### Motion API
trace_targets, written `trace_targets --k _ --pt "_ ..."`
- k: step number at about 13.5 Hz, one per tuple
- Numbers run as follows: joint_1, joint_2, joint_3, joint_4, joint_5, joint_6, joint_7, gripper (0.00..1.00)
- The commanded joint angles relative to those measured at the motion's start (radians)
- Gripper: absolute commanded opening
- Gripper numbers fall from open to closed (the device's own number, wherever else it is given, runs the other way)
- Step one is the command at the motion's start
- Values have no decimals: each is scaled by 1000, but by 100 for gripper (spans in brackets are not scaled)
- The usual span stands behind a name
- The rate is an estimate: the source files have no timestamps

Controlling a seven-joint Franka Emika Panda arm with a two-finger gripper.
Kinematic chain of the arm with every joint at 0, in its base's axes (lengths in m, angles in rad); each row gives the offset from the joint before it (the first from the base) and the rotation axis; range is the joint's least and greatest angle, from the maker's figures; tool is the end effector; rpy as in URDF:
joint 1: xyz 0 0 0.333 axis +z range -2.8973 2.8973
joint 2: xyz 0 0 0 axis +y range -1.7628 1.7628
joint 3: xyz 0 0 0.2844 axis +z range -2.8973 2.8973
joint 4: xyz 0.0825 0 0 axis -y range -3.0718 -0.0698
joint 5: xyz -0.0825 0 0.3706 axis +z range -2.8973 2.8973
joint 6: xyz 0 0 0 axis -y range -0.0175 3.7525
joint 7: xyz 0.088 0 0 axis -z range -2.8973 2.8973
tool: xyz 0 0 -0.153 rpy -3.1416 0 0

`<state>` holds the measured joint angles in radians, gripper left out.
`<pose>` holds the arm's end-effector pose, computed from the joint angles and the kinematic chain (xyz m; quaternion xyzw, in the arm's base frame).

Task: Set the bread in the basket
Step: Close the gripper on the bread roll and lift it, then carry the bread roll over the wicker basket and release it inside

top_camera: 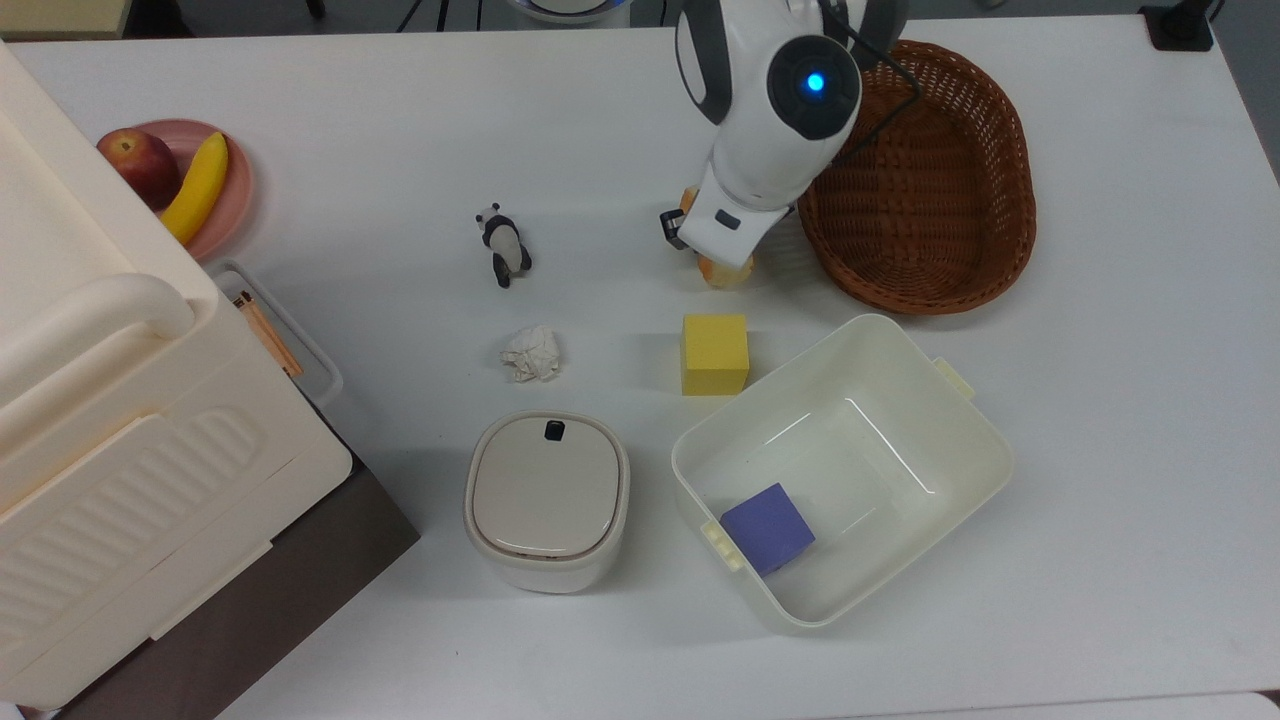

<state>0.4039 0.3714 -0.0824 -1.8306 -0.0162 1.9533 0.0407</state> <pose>0.5466 0.1809 0.2468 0.9816 0.1436 -0.1174 0.0441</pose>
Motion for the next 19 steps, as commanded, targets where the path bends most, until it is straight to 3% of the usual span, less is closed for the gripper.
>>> trace_targets --k 1,5,8,9,10,11,19 --pt "-14 -80 -7 46 5 -120 -47 0" --pt "27 -91 -2 164 67 -221 5 5" --pt "142 -81 0 209 90 -215 137 18" --pt "192 -81 -2 215 93 -215 189 28" --pt "226 -81 -2 217 93 -215 249 74" --pt "263 -80 -2 215 81 -212 301 100" --pt "271 -75 -14 214 78 -223 303 100"
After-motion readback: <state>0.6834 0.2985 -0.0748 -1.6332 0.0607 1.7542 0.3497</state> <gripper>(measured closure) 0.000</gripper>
